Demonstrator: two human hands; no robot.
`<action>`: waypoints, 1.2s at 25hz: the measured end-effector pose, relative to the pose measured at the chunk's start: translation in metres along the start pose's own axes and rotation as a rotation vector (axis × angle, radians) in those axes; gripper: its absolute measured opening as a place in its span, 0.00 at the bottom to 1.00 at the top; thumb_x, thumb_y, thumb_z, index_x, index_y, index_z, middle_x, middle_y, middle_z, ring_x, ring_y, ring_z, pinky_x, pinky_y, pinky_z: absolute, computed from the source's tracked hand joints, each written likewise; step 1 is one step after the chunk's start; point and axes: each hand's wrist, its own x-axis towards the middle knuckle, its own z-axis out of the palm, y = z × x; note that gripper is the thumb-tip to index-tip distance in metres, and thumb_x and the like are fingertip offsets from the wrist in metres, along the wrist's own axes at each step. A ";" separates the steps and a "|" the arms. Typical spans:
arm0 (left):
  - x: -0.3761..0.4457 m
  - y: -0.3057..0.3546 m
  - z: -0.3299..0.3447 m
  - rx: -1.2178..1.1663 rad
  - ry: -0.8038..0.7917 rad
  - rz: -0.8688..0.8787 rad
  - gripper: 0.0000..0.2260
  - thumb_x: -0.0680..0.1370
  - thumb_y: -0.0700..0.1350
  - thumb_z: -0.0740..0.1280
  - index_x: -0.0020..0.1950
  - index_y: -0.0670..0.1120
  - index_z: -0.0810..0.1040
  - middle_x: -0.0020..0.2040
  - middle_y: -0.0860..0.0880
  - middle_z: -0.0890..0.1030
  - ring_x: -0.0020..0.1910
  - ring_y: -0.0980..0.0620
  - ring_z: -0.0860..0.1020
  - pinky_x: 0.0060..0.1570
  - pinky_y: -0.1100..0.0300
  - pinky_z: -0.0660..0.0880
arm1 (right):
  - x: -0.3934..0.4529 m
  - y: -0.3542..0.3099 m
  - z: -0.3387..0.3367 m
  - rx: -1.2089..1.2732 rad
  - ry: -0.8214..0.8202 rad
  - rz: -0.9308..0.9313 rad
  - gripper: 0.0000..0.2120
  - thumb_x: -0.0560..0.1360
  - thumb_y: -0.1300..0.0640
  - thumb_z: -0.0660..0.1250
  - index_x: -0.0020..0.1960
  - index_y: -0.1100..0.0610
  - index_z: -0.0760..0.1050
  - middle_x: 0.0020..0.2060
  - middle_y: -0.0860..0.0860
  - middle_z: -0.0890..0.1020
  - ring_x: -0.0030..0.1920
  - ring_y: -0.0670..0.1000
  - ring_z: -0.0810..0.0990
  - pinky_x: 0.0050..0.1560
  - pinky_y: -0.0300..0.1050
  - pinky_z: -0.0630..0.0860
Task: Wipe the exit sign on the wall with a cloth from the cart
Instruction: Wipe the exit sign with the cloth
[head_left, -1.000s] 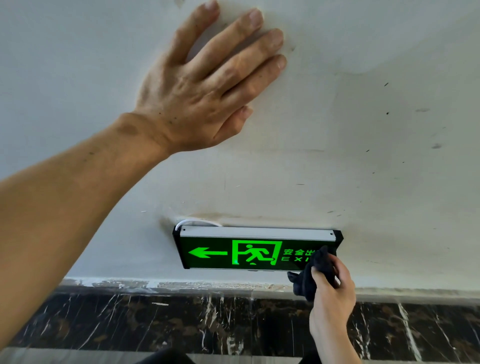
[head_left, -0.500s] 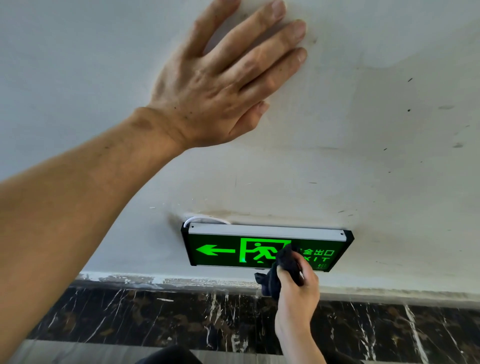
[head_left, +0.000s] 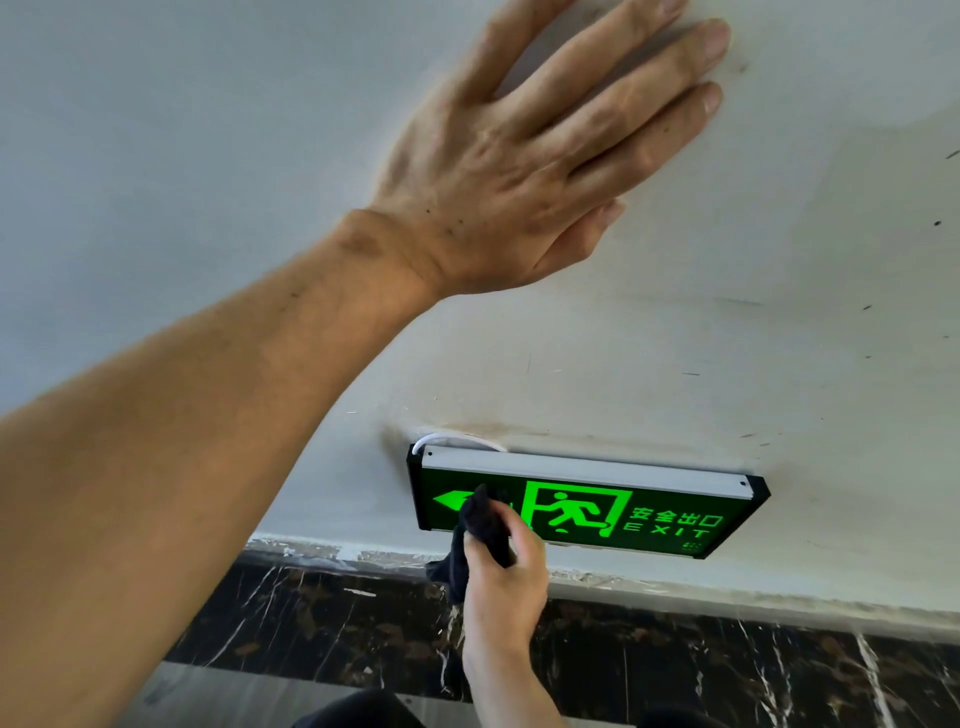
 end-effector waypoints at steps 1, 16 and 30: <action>0.000 0.000 -0.001 -0.006 -0.002 -0.003 0.22 0.81 0.47 0.61 0.75 0.44 0.71 0.73 0.45 0.75 0.71 0.43 0.74 0.65 0.39 0.74 | -0.003 0.001 0.007 -0.022 -0.018 -0.012 0.19 0.70 0.62 0.74 0.43 0.36 0.80 0.51 0.41 0.79 0.52 0.42 0.80 0.58 0.46 0.78; 0.000 0.000 0.008 0.060 0.024 -0.002 0.24 0.81 0.47 0.58 0.77 0.43 0.67 0.74 0.44 0.71 0.72 0.41 0.70 0.70 0.39 0.63 | 0.008 0.018 -0.054 0.055 -0.044 0.086 0.23 0.67 0.70 0.74 0.49 0.43 0.84 0.47 0.51 0.87 0.51 0.58 0.84 0.58 0.65 0.78; 0.000 0.000 0.006 0.078 0.012 0.009 0.24 0.81 0.48 0.59 0.77 0.43 0.67 0.75 0.45 0.66 0.73 0.41 0.69 0.69 0.37 0.66 | 0.087 -0.007 -0.155 0.174 0.507 0.025 0.22 0.70 0.72 0.71 0.41 0.43 0.73 0.42 0.46 0.77 0.41 0.43 0.77 0.45 0.42 0.74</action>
